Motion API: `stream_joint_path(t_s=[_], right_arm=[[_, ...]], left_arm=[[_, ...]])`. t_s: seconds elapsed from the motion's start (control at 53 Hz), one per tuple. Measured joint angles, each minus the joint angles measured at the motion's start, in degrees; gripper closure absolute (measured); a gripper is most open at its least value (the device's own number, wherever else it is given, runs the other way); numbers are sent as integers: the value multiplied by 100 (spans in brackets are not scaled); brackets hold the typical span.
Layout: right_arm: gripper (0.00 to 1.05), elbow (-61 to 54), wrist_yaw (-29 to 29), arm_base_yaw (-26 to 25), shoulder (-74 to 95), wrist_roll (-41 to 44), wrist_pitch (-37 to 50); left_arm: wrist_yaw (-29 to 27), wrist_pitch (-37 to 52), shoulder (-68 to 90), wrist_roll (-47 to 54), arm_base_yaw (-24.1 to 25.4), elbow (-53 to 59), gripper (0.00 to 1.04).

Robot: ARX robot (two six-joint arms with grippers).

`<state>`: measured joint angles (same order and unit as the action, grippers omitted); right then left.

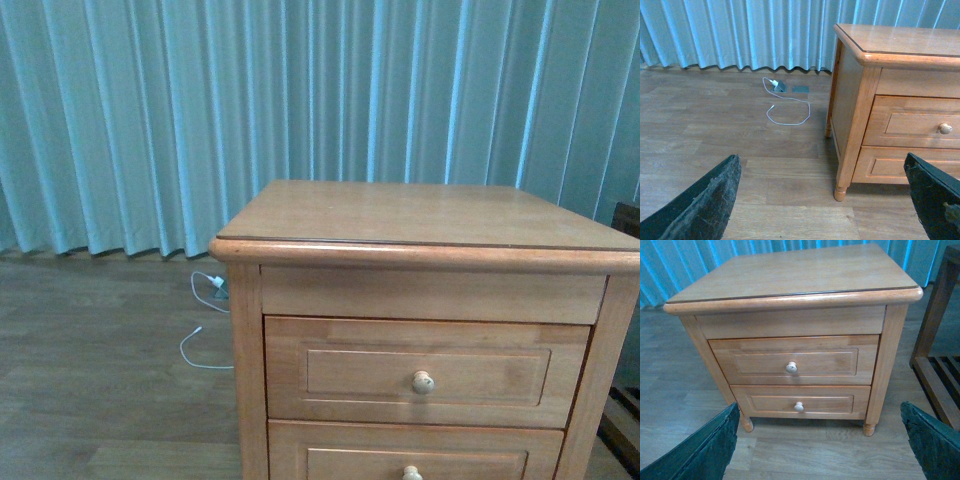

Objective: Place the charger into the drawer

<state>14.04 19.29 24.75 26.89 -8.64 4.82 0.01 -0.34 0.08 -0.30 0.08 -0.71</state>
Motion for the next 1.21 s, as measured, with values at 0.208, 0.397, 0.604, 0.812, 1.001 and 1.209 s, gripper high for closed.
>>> stream_joint_path(t_s=[0.208, 0.397, 0.604, 0.812, 1.001, 1.209], right_arm=[[15, -173, 323, 33, -153, 236, 413], [50, -640, -201, -669, -763, 745, 688], [95, -940, -918, -1412, -1281, 828, 452], [103, -1049, -1825, -2184, -1792, 848, 9], [103, -1268, -1919, -2459, -2581, 848, -492], [103, -1368, -1921, -2461, -2664, 848, -496]], left_arm=[[2, 2, 0, 2, 0, 0, 6], [2, 0, 0, 0, 0, 0, 6], [0, 0, 0, 0, 0, 0, 6], [0, 0, 0, 0, 0, 0, 6], [0, 0, 0, 2, 0, 0, 6], [0, 0, 0, 2, 0, 0, 6]])
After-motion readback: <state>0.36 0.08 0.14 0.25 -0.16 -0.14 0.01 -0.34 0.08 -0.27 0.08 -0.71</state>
